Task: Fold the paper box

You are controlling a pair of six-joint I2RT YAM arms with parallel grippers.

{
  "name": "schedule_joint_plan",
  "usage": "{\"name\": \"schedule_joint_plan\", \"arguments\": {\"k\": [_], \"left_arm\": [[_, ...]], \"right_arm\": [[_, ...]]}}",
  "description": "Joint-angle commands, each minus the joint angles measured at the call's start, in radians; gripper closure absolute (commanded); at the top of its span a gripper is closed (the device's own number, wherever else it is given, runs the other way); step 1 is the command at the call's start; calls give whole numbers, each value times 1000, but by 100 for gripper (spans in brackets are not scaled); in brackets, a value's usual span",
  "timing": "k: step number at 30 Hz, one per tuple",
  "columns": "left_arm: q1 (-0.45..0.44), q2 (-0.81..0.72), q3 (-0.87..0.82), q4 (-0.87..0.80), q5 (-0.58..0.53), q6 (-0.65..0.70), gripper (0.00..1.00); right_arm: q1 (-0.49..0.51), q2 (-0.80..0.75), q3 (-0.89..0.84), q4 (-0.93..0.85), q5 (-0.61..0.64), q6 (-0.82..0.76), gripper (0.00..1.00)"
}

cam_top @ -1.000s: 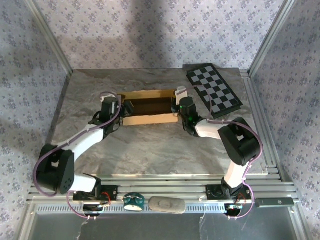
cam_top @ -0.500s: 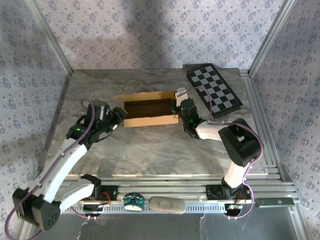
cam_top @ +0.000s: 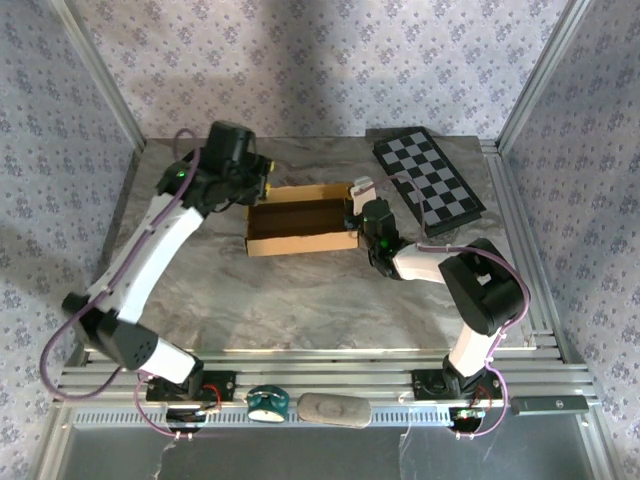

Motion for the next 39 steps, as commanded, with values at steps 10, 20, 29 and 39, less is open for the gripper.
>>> {"name": "schedule_joint_plan", "arguments": {"k": [10,20,29,39], "left_arm": [[-19,106,25,13,-45,-280,59],[-18,66,-40,-25,-37,-290,55],[28,124,-86,69,-84,-252,53],[-23,52,-219,109,-113,-260,90]], "right_arm": [[2,-13,-19,-76,-3,-30,100],[2,-10,-20,-84,-3,-24,100],[2,-19,-29,-86,-3,-29,100],[3,-28,-19,-107,-1,-16,100]]}}
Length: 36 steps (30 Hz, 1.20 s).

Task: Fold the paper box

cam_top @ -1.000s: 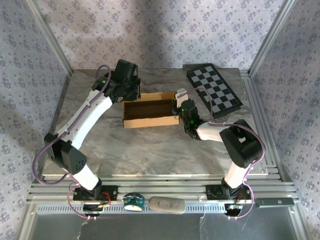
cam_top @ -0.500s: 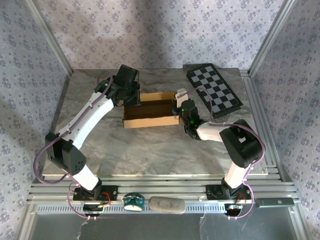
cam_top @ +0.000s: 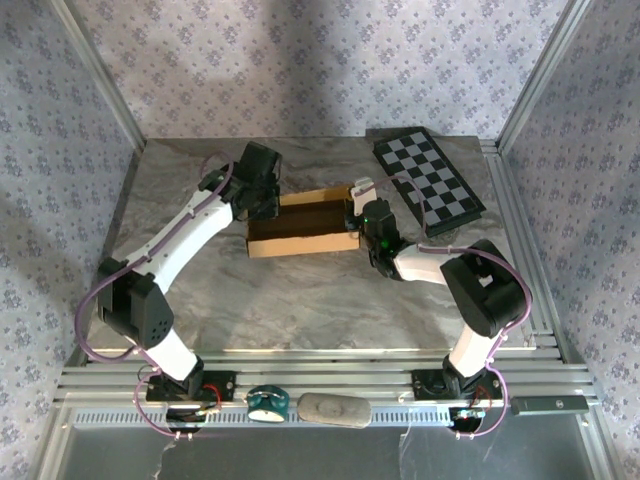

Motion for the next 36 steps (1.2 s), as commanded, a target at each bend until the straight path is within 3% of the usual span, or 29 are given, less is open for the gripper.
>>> {"name": "schedule_joint_plan", "arguments": {"k": [1,7,11,14,17,23,30,33,36], "left_arm": [[-14,-73,-46,-9,-27,6,91],[-35,-136,-133,27,-55,-1,99],[-50,-151,-193,119,-88,26,100],[-57,-167,-239,180,-121,53,100],[-63,-192,-304,253,-148,72,100],[-85,-229,-443,413,-167,83,100],[-94,-248,-541,491,-173,73,100],[-93,-254,-565,503,-154,83,100],[-94,-264,-596,504,-128,82,97]], "right_arm": [[4,-19,-13,-95,2,-13,100],[8,-60,-10,-134,5,32,96],[20,-117,-4,-196,9,92,73],[29,-190,5,-287,24,158,47],[42,-279,12,-397,5,223,39],[63,-460,-33,-577,-88,366,36],[68,-637,-2,-800,-79,491,33],[38,-618,84,-920,-58,563,32],[-34,-517,211,-1073,-130,666,37]]}}
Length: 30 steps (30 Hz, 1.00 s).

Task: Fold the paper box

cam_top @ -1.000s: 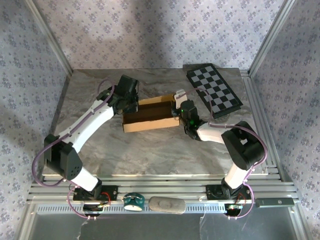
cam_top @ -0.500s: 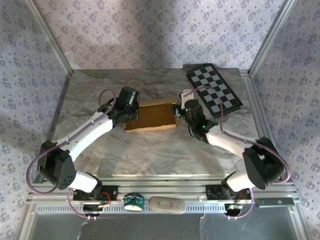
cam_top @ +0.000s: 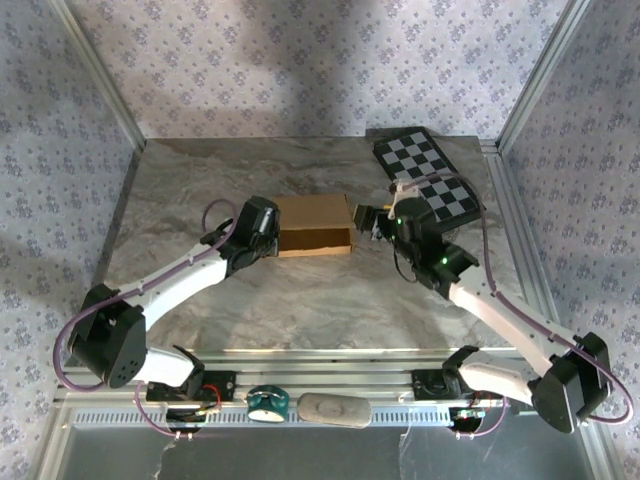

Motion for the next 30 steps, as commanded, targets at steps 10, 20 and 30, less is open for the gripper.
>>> {"name": "schedule_joint_plan", "arguments": {"k": [10,20,30], "left_arm": [[1,-44,-129,-61,192,32,65],[91,-121,-141,-218,345,187,39],[272,-171,83,-566,483,586,29]], "right_arm": [[-154,497,456,-475,-322,181,42],[-130,730,574,-597,-334,103,53],[-129,743,548,-584,-346,57,55]]}}
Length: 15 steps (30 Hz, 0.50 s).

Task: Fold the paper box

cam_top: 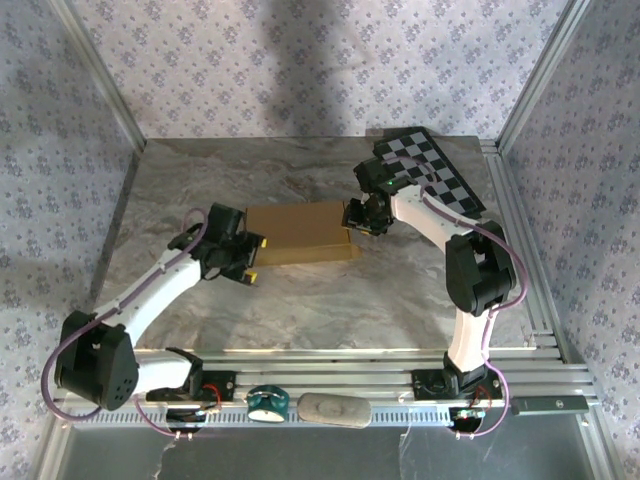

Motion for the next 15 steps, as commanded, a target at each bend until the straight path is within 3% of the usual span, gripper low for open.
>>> {"name": "schedule_joint_plan", "arguments": {"k": [1,4,7,10,15], "left_arm": [[67,-33,143,-228,31,269,29],[134,9,245,-354,5,484,39],[189,85,261,-355,14,648,58],[198,176,257,-277,11,757,60],[197,304,211,-83,75,803,60]], "right_arm": [[0,-1,-6,-34,-10,-34,55],[2,-26,4,-32,-12,-45,52],[6,-38,24,-50,-14,-52,50],[10,-26,44,-79,-25,-61,50],[20,3,42,-77,-47,-65,52]]}}
